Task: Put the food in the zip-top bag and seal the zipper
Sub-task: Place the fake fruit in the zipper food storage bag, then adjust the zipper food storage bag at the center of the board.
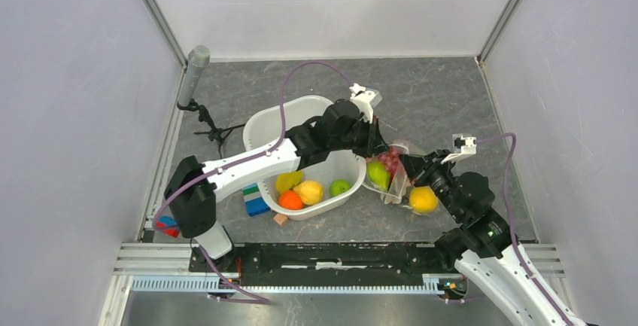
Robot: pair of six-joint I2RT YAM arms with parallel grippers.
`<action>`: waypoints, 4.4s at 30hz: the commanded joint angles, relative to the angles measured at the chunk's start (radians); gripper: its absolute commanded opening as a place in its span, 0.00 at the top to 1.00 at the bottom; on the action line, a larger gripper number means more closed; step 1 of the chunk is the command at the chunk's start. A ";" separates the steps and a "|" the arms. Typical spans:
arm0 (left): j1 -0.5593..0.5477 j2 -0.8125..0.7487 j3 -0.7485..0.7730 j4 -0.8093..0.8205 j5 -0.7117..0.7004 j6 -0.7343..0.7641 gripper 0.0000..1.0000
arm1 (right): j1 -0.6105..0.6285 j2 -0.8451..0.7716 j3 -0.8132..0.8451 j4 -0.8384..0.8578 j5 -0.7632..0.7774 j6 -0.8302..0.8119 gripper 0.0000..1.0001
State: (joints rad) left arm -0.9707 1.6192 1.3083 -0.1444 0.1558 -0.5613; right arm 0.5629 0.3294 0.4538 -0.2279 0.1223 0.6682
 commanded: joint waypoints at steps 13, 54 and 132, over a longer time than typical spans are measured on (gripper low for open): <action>-0.063 0.217 0.004 0.437 0.174 -0.256 0.89 | 0.000 -0.030 0.005 0.093 0.006 0.053 0.91; -0.074 0.088 0.134 -0.167 -0.131 0.192 0.16 | 0.000 -0.091 0.116 -0.158 0.359 -0.037 0.92; 0.039 0.140 0.361 -0.185 0.168 0.691 0.98 | -0.800 0.590 0.153 0.306 -1.295 -1.394 0.19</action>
State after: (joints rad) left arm -0.9386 1.8183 1.6669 -0.3973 0.2405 0.0406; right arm -0.1864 0.8619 0.5076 0.1555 -0.8333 -0.5140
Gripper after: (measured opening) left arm 0.037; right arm 0.802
